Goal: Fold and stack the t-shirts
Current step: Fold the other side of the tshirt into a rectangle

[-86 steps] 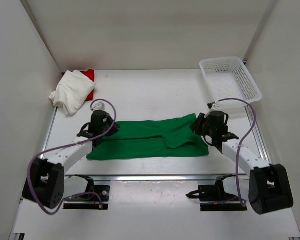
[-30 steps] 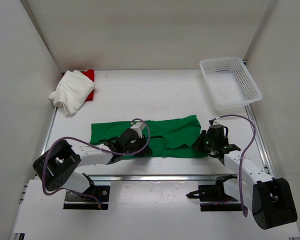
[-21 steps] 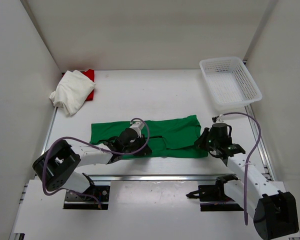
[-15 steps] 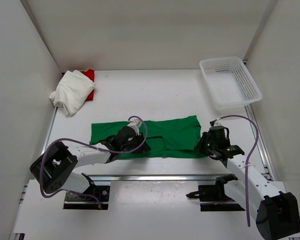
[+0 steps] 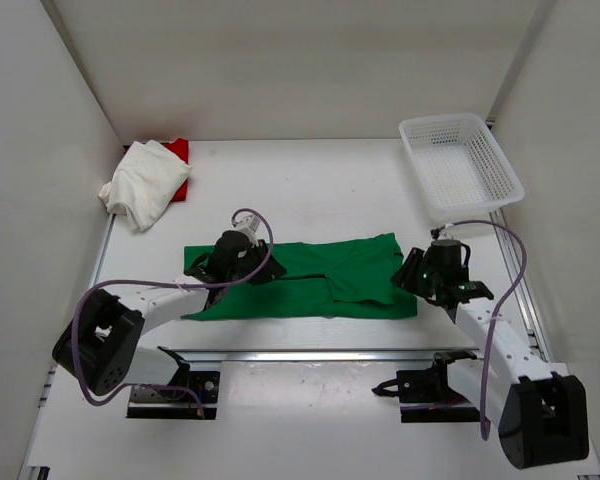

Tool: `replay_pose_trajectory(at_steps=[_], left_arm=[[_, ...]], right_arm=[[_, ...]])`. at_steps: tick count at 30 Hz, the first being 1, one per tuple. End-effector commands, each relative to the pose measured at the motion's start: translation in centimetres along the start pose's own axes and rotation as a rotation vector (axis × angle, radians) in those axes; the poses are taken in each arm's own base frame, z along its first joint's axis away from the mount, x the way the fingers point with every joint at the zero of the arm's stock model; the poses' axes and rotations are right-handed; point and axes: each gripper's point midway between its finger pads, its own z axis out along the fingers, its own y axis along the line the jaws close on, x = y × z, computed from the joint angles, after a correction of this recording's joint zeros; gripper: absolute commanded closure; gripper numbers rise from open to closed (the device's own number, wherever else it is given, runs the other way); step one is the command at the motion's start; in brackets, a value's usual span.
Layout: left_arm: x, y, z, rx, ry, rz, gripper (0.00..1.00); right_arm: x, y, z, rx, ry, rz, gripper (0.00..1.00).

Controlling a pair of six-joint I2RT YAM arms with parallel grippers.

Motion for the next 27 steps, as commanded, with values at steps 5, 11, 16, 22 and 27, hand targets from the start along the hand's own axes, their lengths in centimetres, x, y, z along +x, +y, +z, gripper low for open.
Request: replay_pose_trajectory(at_steps=[5, 11, 16, 22, 27], left_arm=[[-6.5, 0.8, 0.3, 0.039, -0.126, -0.154, 0.76], [-7.5, 5.9, 0.6, -0.028, -0.169, -0.315, 0.76], [-7.1, 8.9, 0.6, -0.043, -0.164, -0.433, 0.77], [-5.8, 11.2, 0.4, -0.088, -0.172, -0.485, 0.77], [-5.2, 13.1, 0.0, -0.13, -0.183, -0.536, 0.78]], right_arm=[[-11.3, 3.8, 3.0, -0.273, -0.283, -0.064, 0.59], [-14.8, 3.2, 5.9, -0.258, -0.283, -0.005, 0.61], [-13.9, 2.9, 8.3, -0.262, -0.23, 0.018, 0.63], [-13.9, 1.8, 8.9, -0.212, -0.236, 0.054, 0.95], [-15.0, 0.5, 8.7, -0.153, -0.265, 0.068, 1.0]])
